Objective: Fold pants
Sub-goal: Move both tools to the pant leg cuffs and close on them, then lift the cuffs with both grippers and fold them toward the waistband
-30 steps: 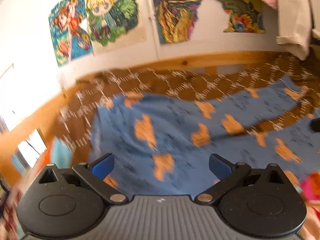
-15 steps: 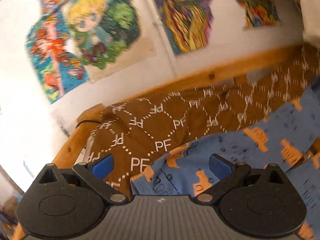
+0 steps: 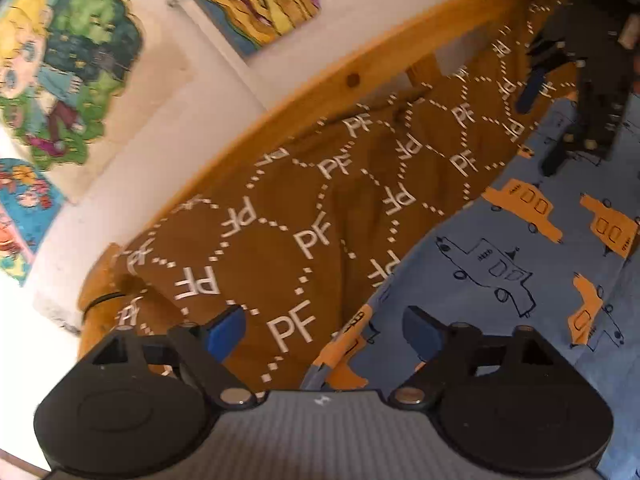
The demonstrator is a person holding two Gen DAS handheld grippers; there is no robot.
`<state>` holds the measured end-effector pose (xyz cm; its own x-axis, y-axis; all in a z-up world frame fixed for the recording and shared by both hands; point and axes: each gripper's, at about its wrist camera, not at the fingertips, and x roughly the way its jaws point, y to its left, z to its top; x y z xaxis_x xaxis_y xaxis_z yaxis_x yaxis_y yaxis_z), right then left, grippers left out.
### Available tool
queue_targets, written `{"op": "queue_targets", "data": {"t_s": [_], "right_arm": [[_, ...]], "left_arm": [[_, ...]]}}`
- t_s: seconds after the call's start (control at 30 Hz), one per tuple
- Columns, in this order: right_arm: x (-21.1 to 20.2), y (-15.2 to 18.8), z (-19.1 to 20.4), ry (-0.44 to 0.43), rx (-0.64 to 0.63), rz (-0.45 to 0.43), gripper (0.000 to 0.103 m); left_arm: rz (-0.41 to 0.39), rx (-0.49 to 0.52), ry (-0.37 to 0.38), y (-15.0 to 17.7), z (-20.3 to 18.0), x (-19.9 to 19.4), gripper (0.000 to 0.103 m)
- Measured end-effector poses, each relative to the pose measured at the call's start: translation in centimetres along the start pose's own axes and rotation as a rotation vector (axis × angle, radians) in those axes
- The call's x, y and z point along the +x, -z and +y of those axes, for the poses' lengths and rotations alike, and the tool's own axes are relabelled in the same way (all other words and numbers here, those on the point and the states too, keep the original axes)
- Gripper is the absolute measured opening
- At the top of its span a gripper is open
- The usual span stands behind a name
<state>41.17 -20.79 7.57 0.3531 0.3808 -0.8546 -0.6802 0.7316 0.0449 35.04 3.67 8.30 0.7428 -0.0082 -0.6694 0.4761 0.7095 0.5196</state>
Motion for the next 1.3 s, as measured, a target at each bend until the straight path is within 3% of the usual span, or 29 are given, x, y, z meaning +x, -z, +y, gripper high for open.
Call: {"op": "queue_targets", "data": {"t_s": [0.13,0.3,0.4,0.43,0.5,0.57,0.6,0.7,0.93,1.07,1.17,1.3], "right_arm": [[1.7,-0.4,-1.4,-0.079,-0.027,0.016,0.081],[3.4,0.0,-2.1,-0.104,-0.055,0.069,0.064],[3.8,1.0,-2.3,-0.085,-0.099,0.091,0.063],[3.8,1.2,-2.5,-0.093,-0.091,0.09,0.061],[3.9,1.5,-3.1,-0.115,-0.054,0.088,0.039],[4.1,1.9,-3.0,-0.125,-0.044,0.078,0.025],[4.0,2.2,-2.5,-0.119,-0.07,0.066,0.016],[3.4,2.8,-0.7,-0.06,-0.155,0.039,0.002],[1.0,1.4,-0.2,0.112,-0.16,-0.113,0.001],[0.5,-0.6,-1.5,0.191,-0.09,-0.216,0.002],[2.8,-1.2,-0.9,0.239,-0.097,-0.168,0.005],[4.5,-0.4,-1.0,0.232,-0.081,-0.123,0.021]], "left_arm": [[0.032,0.034,0.057,-0.6,0.2,0.9,0.062],[0.107,0.018,0.105,-0.9,0.5,2.2,0.015],[0.113,0.015,0.082,-0.5,0.2,2.4,0.007],[0.11,0.007,0.074,-0.4,0.2,2.3,0.006],[0.102,-0.017,0.062,-0.3,0.2,2.0,0.005],[0.09,-0.031,0.049,-0.3,0.3,1.4,0.004],[0.08,-0.031,0.04,-0.3,0.2,1.0,0.004],[0.053,-0.023,0.013,-0.5,-0.1,-0.1,0.002],[0.031,-0.102,-0.078,-1.9,0.8,-1.4,0.001],[0.078,-0.177,-0.117,-2.3,1.6,0.7,0.002],[0.125,-0.191,-0.116,-2.1,1.7,2.8,0.003],[0.119,-0.222,-0.086,-1.6,2.6,3.2,0.009]]}}
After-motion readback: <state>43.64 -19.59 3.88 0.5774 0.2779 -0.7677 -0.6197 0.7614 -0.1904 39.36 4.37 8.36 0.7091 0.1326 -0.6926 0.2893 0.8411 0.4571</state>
